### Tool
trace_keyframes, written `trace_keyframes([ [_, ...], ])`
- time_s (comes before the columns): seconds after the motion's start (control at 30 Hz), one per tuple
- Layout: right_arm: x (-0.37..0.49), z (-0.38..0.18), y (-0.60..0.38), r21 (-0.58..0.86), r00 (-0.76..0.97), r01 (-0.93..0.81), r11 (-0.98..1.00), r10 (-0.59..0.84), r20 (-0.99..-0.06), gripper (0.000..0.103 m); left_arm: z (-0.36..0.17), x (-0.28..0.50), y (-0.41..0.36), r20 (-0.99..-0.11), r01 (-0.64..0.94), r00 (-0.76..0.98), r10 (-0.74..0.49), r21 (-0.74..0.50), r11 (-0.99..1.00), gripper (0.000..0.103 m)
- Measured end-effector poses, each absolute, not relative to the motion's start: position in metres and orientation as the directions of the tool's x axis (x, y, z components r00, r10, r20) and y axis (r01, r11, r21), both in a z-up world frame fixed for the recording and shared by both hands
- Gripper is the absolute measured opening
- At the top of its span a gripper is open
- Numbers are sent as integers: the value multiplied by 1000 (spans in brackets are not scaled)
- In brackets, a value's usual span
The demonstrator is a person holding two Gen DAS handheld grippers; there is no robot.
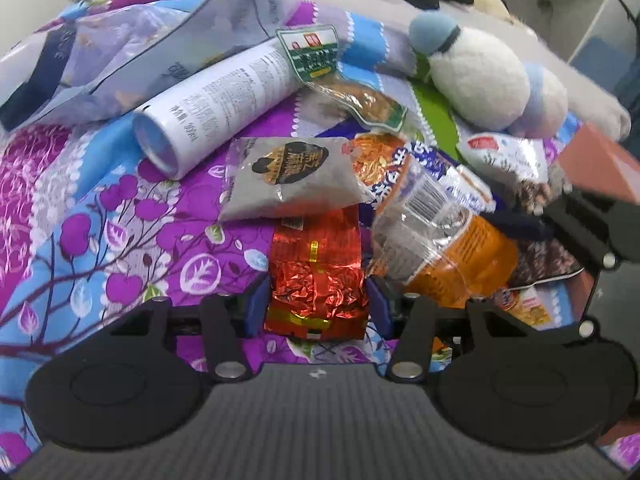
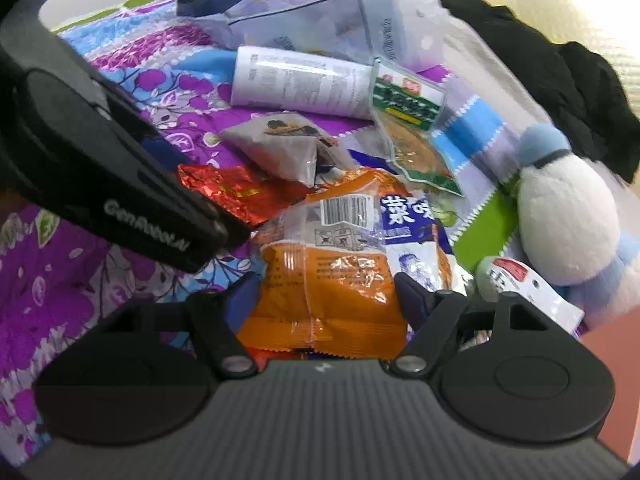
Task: Organize snacks
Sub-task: 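Grasp the red tea packet with the left tool while the right tool grasps the orange packet, then carry both packets into the pink box and open both tools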
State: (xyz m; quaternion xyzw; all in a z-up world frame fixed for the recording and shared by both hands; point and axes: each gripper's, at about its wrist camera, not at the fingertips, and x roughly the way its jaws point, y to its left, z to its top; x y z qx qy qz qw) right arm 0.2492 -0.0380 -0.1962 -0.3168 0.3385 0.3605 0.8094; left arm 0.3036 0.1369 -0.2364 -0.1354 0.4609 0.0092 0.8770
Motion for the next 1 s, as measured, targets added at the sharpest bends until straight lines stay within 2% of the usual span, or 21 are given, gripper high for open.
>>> trace_keyframes([
  [0.53, 185, -146, -99, -202, 632, -567, 799, 264, -728, 66, -183, 218, 111, -740, -172, 652, -165, -356, 919, 57],
  [1.0, 99, -78, -149, 5, 683, -434, 901, 333, -650, 65, -105, 134, 82, -681, -118, 713, -167, -351, 929, 57],
])
